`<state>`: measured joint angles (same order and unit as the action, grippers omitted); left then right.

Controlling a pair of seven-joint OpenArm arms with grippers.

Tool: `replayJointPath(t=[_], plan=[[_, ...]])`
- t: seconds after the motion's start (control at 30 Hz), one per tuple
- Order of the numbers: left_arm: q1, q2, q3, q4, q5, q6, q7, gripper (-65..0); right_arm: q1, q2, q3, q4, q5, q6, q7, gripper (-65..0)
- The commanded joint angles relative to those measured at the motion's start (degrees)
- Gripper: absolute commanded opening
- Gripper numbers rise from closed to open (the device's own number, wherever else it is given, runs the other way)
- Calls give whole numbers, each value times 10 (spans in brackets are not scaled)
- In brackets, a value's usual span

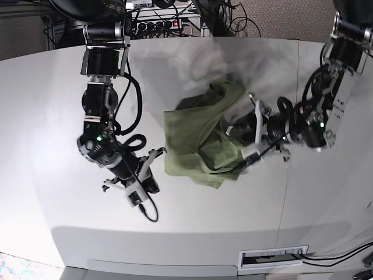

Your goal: Fold the T-shirt properly

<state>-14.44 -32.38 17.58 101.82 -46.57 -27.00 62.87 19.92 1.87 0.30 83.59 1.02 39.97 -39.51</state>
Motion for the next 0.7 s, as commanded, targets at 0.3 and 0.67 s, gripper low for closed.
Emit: replayJointPath(t=[0.3,0.67], plan=[[92,23,-6,100,-6,-1,-33,-417,111,0,-6,-148,-21,0,55,-650],[116,118,-6,96,42,-16,-71,-418,112,-3,-7,-219,-21,0,78,-650]])
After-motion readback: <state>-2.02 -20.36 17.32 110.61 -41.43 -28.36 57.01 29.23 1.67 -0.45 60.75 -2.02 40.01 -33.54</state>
